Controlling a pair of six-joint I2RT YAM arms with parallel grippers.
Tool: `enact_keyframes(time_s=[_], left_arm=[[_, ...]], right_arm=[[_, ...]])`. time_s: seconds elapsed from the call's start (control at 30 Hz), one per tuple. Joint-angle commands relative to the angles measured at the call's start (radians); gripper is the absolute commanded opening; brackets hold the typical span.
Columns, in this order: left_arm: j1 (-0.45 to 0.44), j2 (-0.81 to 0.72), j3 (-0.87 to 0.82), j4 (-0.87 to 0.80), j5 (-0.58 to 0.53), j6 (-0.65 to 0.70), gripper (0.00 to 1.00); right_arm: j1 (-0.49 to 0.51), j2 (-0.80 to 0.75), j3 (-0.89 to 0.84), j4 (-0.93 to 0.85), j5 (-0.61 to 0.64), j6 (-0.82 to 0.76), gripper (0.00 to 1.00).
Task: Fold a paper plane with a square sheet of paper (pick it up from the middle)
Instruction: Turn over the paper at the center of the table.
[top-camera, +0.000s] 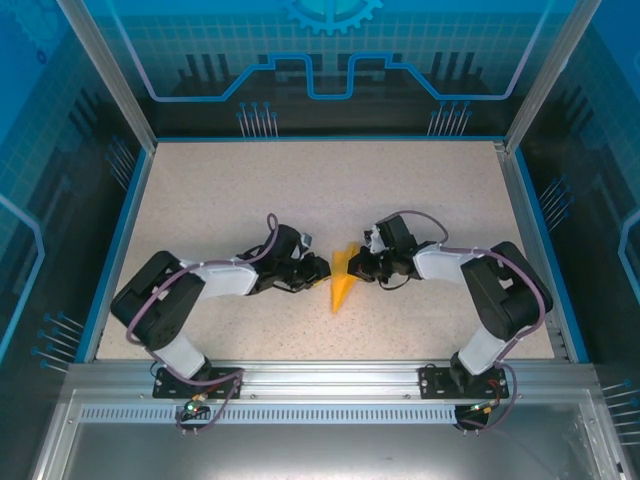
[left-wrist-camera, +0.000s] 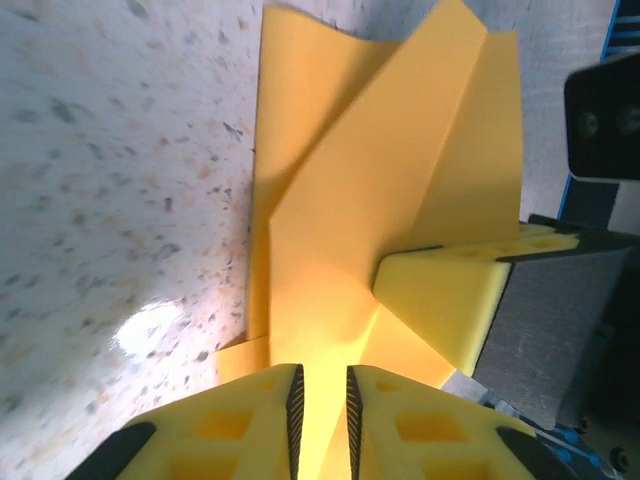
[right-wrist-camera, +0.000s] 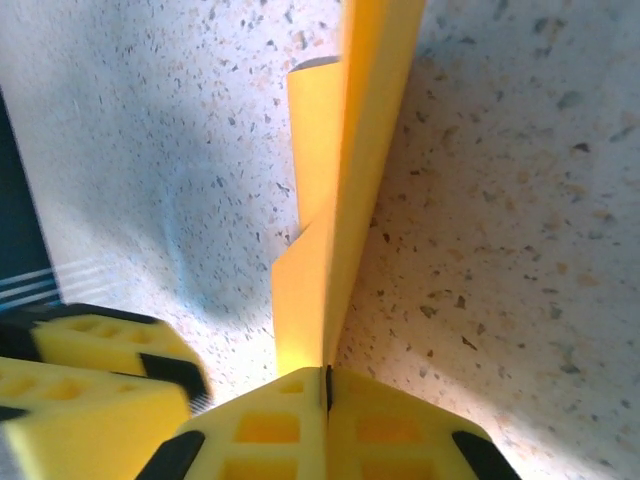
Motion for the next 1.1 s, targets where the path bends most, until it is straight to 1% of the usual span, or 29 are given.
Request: enact_keyframes(time_s=[0.0,0.07,0.13,0.2,0.27,0.33,0.4,0.47,0.53,0.6,0.7,0.8,0.9,1.0,1.07], left_arm=[[0.004,-0.109,-0.016,-0.158,-0.133,0.06,0.24],[0.005,-0.164,-0.021,-0.218,-0.194,0.073,0.27],[0.004,-0.216,-0.03,-0.269,-0.254,0.08,0.29],[0.005,-0.267,-0.041,-0.311,-0.314,0.082,0.31],[0.005,-0.309,-0.047,-0.353,-0.368,0.081,0.33],[0.004,-0.346,-0.052,-0.395,-0.426,0.075,0.34],[0.005,-0.382,-0.058,-0.437,-0.482,0.07,0.36],[0.004,-0.412,-0.062,-0.474,-0.53,0.065,0.36],[0.004,-0.442,-0.065,-0.508,-0.568,0.062,0.36],[0.004,-0.477,-0.073,-0.538,-0.6,0.057,0.38],[0.006,-0.531,-0.091,-0.575,-0.64,0.046,0.42],[0.005,-0.582,-0.109,-0.607,-0.665,0.047,0.44],[0.008,-0.632,-0.124,-0.648,-0.69,0.045,0.47],[0.008,-0.688,-0.139,-0.69,-0.728,0.036,0.49],[0.008,-0.735,-0.149,-0.73,-0.766,0.02,0.5]], right_arm=[[0.021,-0.112,0.086,-0.251,0.114,-0.17,0.04],[0.038,-0.171,0.152,-0.412,0.24,-0.255,0.05],[0.068,-0.213,0.22,-0.58,0.406,-0.319,0.06],[0.108,-0.237,0.296,-0.752,0.618,-0.347,0.07],[0.159,-0.223,0.376,-0.916,0.828,-0.331,0.08],[0.201,-0.177,0.45,-1.059,0.999,-0.274,0.08],[0.247,-0.11,0.517,-1.182,1.103,-0.209,0.08],[0.292,-0.039,0.571,-1.251,1.157,-0.144,0.09],[0.339,0.055,0.622,-1.272,1.163,-0.115,0.1],[0.378,0.177,0.69,-1.284,1.139,-0.087,0.11],[0.43,0.355,0.83,-1.325,1.11,-0.043,0.11],[0.478,0.493,0.955,-1.341,1.075,-0.03,0.12],[0.501,0.556,1.029,-1.309,1.02,-0.038,0.12],[0.502,0.576,1.051,-1.261,0.957,-0.062,0.13],[0.502,0.581,1.058,-1.233,0.914,-0.072,0.16]])
